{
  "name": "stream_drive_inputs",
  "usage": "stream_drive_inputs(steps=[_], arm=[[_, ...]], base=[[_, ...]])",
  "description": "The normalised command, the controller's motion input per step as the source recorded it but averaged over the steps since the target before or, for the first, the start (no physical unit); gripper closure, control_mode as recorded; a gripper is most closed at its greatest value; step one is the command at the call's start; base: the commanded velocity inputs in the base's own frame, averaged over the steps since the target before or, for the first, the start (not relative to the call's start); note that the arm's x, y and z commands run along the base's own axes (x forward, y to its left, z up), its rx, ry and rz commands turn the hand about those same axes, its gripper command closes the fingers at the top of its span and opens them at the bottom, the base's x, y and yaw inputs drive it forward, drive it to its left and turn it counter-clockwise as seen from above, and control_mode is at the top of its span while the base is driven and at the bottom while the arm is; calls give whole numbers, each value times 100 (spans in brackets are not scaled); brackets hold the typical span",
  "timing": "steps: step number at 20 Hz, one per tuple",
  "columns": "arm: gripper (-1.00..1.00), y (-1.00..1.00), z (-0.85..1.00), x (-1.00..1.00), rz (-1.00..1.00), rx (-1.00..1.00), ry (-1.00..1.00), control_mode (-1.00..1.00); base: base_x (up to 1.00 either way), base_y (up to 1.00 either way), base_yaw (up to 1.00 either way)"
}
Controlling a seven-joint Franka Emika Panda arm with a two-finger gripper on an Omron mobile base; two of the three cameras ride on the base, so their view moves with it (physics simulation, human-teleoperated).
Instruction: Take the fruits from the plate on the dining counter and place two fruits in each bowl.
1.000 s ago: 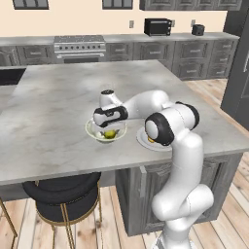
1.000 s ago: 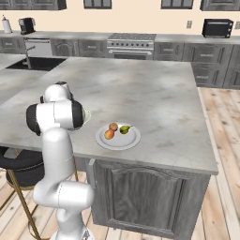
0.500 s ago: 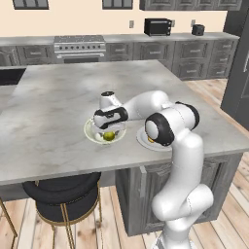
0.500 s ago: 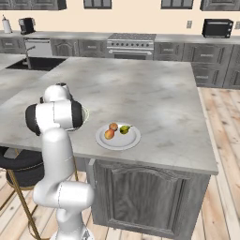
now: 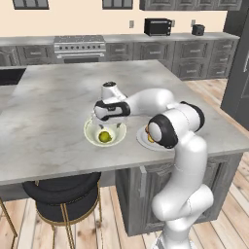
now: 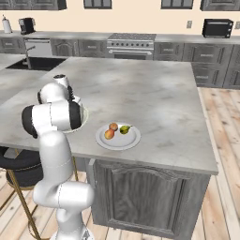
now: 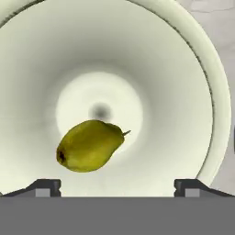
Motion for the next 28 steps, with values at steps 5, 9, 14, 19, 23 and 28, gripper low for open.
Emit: stream_drive_inputs(steps=[5, 9, 14, 19, 23, 28], arm=[[-100, -23, 62, 23, -7, 2, 0, -100], [-100, -34, 17, 41, -8, 3, 0, -100], [-100, -93, -10, 1, -16, 4, -2, -100], [-100, -100, -56, -50, -14, 7, -10, -100], [-100, -97, -27, -79, -2, 6, -4, -100], [-100, -73, -5, -45, 4, 4, 0, -100]], base=[[0, 0, 0], [0, 0, 0], [0, 0, 0], [0, 0, 0], [0, 0, 0], [0, 0, 0]])
